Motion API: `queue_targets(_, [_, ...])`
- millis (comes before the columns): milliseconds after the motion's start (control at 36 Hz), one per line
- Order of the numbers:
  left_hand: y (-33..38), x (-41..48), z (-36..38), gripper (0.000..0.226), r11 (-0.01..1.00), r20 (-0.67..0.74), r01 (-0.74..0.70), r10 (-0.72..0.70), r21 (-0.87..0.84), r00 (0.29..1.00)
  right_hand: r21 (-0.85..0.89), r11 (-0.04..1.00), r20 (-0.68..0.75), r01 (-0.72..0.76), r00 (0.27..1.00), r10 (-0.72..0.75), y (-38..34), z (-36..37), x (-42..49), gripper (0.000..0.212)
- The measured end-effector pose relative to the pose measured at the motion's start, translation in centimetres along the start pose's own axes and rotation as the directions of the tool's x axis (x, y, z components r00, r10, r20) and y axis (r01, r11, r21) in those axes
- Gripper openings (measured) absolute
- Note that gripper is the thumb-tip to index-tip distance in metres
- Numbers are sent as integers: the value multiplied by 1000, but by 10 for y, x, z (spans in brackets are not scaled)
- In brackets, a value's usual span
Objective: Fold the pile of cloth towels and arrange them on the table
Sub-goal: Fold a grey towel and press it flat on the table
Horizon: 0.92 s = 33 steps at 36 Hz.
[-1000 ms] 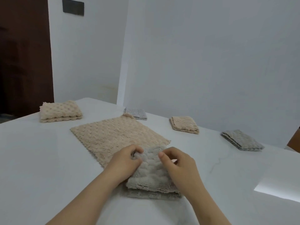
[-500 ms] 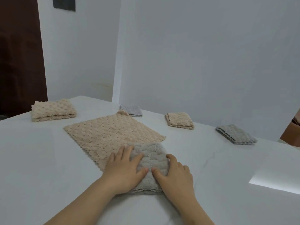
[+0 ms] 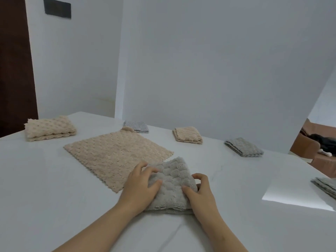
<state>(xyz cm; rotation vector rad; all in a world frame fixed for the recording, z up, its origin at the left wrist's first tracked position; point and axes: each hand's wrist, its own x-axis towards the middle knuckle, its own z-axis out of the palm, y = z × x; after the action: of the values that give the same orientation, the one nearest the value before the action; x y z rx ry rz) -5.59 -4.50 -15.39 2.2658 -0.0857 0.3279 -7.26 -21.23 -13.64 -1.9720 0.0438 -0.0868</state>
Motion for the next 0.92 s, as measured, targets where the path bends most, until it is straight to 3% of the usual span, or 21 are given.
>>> queue_targets(83, [9,-8,2,25,997,3,34,-34,-67,999,41,999,-33,-30,999,31,3,-19,-13,29])
queue_targets(278, [28,-33,11,16,999,82,10,-7,-33,997,-78,996,-52,-38,998,34,10,-48,-43,21])
queue_targets(389, [42,-50,22,25,999,121,19,-14,-37,993,-108,994,-96,-21,995,11,15,-61,-62,16])
queue_targets(639, [72,-96,28,13,971,156,109,-76,-215,985,-156,986,-113,-53,993,35,22,-85,-111,16])
queue_targets(917, [79,-132,23,9,985,186,75,-45,-155,981,-228,971,-119,-67,992,40,31,-98,-145,16])
